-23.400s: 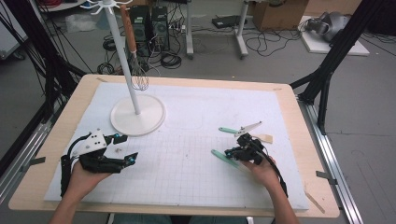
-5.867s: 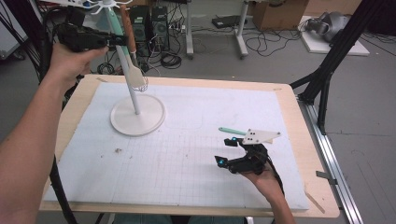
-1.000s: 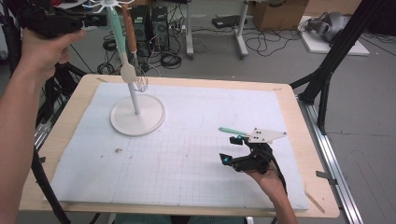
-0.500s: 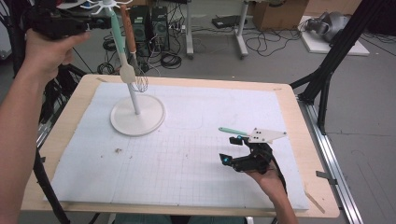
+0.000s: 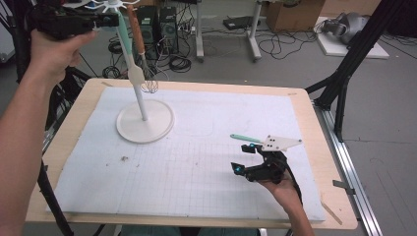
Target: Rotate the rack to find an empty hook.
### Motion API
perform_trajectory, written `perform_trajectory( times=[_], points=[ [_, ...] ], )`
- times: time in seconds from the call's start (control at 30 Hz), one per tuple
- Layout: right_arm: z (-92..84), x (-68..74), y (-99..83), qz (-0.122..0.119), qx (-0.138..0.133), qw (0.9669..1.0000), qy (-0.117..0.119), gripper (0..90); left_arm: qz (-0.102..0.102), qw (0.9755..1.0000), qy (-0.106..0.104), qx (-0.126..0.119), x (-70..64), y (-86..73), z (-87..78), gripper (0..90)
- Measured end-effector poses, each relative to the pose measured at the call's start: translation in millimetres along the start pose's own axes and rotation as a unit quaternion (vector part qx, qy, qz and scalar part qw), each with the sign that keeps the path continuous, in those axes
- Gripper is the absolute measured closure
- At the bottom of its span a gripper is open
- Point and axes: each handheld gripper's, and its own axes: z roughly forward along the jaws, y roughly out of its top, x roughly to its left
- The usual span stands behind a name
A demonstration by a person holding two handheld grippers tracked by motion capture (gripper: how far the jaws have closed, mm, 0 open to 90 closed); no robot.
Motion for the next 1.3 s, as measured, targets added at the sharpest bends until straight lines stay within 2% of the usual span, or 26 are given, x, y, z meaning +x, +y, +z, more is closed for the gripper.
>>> perform_trajectory(
  times=[0.33, 0.5, 0.8, 1.07, 1.3],
  points=[
    [0.2, -0.2, -0.3, -0.001, 0.001, 1.0000, 0.004, 21.3, 0.001, 1.0000, -0.004, -0.002, -3.9, 2.6, 9.7, 89.5],
    [0.2, -1.2, -0.5, -0.002, -0.002, 1.0000, 0.003, 21.3, 0.008, 0.9999, -0.006, 0.008, -5.6, 2.5, 9.3, 89.5],
    [2.4, 0.5, -0.3, -0.006, 0.003, 1.0000, 0.005, 21.3, 0.012, 0.9999, -0.008, -0.002, -4.5, 4.5, -8.8, 89.5],
    [4.5, 1.1, -0.4, -0.004, 0.008, 0.9999, 0.008, 21.3, 0.013, 0.9999, -0.003, -0.007, 3.1, 4.8, -27.3, 89.5],
    [5.1, 0.9, -0.5, -0.004, 0.010, 0.9999, 0.008, 21.3, 0.011, 0.9999, 0.001, -0.011, 8.6, 4.1, -35.9, 89.5]
  ],
)
